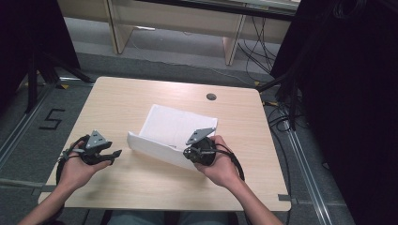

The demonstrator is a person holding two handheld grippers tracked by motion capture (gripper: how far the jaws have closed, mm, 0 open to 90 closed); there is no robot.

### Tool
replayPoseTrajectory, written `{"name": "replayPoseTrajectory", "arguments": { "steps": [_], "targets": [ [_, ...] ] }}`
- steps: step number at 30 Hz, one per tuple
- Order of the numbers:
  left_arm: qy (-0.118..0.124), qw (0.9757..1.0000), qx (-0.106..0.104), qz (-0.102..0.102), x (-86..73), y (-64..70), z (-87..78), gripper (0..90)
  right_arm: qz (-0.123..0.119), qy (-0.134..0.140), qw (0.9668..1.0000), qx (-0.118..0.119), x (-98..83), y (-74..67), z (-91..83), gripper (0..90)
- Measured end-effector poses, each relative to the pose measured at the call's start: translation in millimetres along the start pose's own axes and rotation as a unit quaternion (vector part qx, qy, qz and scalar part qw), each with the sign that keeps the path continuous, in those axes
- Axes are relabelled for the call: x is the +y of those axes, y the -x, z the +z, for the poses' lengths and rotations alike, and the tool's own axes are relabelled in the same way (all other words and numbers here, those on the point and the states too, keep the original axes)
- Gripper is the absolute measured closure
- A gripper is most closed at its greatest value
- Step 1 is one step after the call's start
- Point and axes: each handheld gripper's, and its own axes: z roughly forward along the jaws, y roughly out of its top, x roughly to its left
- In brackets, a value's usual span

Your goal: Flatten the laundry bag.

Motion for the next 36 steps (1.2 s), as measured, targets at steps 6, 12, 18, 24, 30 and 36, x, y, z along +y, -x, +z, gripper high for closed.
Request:
{"name": "replayPoseTrajectory", "arguments": {
  "steps": [6,12,18,24,30,36],
  "targets": [
    [0.000,1.0000,0.003,-0.003,-0.5,-1.1,-0.4,48.6,-0.003,-0.008,0.9999,0.011,-2.7,-4.5,0.1,88.9],
    [0.000,0.9999,-0.003,-0.011,-1.0,-0.8,0.5,48.6,-0.010,-0.018,0.9993,0.032,-8.2,-10.4,2.1,88.7],
    [0.015,0.9995,-0.004,-0.026,-1.1,2.8,3.3,48.6,-0.017,-0.028,0.9985,0.044,-15.3,-13.0,4.6,88.7],
    [-0.001,1.0000,-0.004,-0.008,-0.9,1.6,1.7,48.6,-0.015,-0.042,0.9976,0.053,-21.7,-15.2,6.3,88.5],
    [-0.002,1.0000,-0.004,-0.004,-0.8,2.1,1.9,48.6,-0.011,-0.051,0.9971,0.056,-27.3,-17.1,6.4,88.4],
    [0.013,0.9997,-0.006,-0.022,-0.9,4.6,4.2,48.5,0.001,-0.058,0.9966,0.058,-34.7,-17.1,6.1,88.1]
  ]
}}
